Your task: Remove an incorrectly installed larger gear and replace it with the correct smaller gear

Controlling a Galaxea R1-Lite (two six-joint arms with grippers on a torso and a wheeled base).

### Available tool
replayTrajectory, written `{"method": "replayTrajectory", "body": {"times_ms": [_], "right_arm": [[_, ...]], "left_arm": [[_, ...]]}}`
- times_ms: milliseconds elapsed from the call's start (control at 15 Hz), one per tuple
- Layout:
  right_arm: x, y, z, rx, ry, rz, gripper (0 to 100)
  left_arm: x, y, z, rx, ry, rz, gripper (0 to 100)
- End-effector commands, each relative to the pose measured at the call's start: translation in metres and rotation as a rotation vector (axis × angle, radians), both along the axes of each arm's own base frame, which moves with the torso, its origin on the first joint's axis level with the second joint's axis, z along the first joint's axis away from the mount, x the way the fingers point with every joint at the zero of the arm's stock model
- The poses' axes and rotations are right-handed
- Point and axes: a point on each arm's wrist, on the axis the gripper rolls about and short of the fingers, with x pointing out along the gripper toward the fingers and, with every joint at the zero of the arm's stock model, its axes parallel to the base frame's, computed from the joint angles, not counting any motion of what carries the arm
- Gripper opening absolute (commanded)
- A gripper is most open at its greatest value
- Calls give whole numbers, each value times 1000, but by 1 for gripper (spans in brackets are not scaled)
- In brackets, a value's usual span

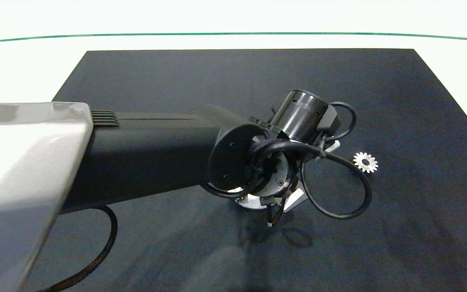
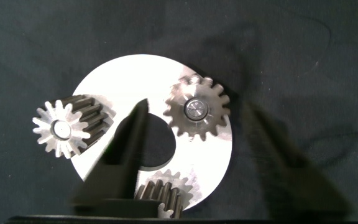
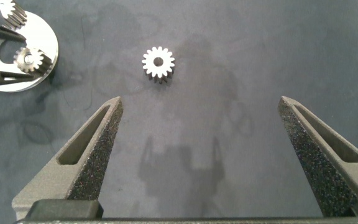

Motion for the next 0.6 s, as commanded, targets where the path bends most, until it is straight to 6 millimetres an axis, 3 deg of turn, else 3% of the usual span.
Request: {"method": "replayTrajectory", "body": {"times_ms": [67,333,600], "right_arm": [[1,0,0,-2,3,-1,100],[0,-2,0,0,-1,-23,100],[-3,-13,1,4,-11,-149,100]], "left_arm": [[-6,4,7,-8,-5,-3,100],[-27,25,37,-45,8,9,100],[-47,71,84,-123,-10,61,100]]}}
